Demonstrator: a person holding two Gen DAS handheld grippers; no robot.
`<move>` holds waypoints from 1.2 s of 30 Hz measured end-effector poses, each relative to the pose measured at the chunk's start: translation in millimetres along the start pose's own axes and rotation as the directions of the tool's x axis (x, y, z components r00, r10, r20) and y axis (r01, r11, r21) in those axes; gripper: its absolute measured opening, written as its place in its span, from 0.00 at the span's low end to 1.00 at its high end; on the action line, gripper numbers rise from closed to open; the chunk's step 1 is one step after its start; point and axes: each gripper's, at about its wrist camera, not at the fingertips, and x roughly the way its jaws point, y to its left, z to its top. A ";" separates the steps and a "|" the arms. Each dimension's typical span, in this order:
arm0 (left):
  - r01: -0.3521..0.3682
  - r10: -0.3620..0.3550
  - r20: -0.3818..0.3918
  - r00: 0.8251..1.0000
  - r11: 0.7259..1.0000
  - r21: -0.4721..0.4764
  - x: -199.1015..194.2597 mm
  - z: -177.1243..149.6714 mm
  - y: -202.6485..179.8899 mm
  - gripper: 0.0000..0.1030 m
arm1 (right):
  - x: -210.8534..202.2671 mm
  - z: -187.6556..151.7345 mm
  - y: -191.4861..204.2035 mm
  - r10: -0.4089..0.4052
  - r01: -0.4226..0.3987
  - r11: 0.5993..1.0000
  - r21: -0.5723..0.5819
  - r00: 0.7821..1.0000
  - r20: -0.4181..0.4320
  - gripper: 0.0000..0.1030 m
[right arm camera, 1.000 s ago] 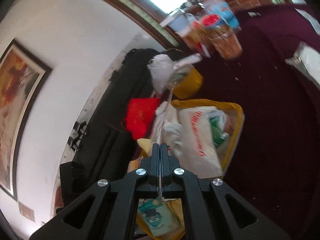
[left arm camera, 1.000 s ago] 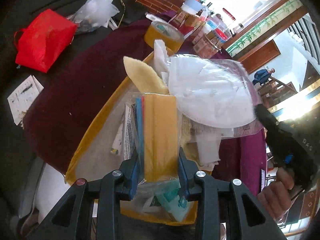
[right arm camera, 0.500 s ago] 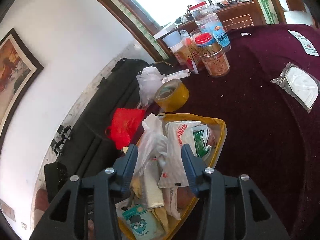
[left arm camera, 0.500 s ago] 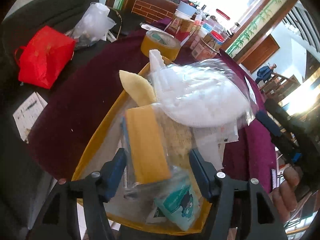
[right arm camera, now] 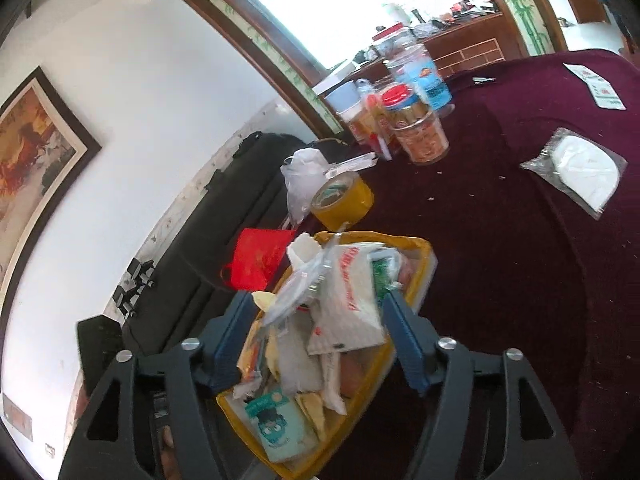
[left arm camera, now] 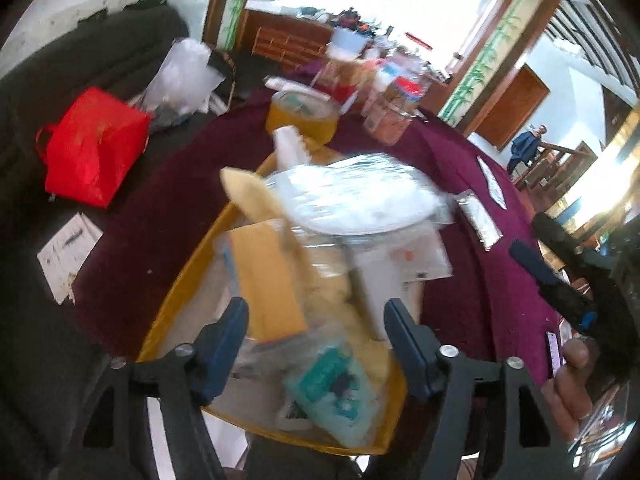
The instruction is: Organize soft objects
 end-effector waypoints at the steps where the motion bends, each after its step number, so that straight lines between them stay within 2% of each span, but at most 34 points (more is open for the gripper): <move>1: 0.003 -0.004 0.015 1.000 1.000 0.017 -4.4 -1.6 -8.6 0.76 | -3.8 -1.2 -5.2 -0.003 0.003 1.000 0.011 1.000 0.000 0.68; 7: 0.045 -0.046 0.009 0.999 0.996 0.077 -3.4 -6.9 -48.3 0.77 | -22.8 -21.3 -32.5 -0.017 0.017 0.995 0.094 1.000 -0.003 0.72; 9: 0.016 -0.017 0.012 1.000 0.996 0.087 -1.5 -7.9 -55.1 0.77 | -22.8 -31.6 -26.3 -0.078 0.079 0.994 0.078 0.997 -0.016 0.72; 10: -0.021 0.019 0.027 0.999 0.996 0.086 -2.6 -9.0 -58.4 0.79 | -21.8 -37.3 -19.4 -0.116 0.117 0.991 0.056 0.993 -0.019 0.72; 12: -0.063 0.057 0.071 0.996 0.995 0.081 -10.4 -12.6 -60.1 0.91 | -17.2 -51.1 0.1 -0.171 0.171 0.985 -0.022 0.985 -0.022 0.72; 15: -0.109 0.099 0.138 0.985 0.992 0.067 -20.3 -19.4 -53.2 0.92 | -5.0 -69.0 23.7 -0.213 0.207 0.973 -0.107 0.976 -0.049 0.72; 18: -0.138 0.132 0.107 0.985 0.989 0.050 -21.3 -24.4 -36.5 0.92 | 8.1 -81.2 37.8 -0.256 0.243 0.959 -0.145 0.963 -0.079 0.72; 21: -0.209 0.198 0.126 0.972 0.975 0.081 -26.0 -28.2 -28.5 0.92 | 18.7 -87.3 47.3 -0.281 0.264 0.953 -0.151 0.954 -0.107 0.72; 24: -0.228 0.211 0.147 0.967 0.967 0.117 -33.2 -33.6 -25.5 0.93 | 21.2 -89.8 53.1 -0.305 0.288 0.947 -0.146 0.946 -0.114 0.72; 26: -0.270 0.244 0.186 0.952 0.953 0.135 -39.8 -37.4 -23.9 0.93 | 20.8 -90.1 56.5 -0.310 0.294 0.945 -0.143 0.944 -0.110 0.72; 36: -0.291 0.262 0.179 0.948 0.943 0.162 -36.7 -39.2 -13.8 0.94 | 24.9 -91.7 65.3 -0.329 0.310 0.937 -0.159 0.938 -0.107 0.72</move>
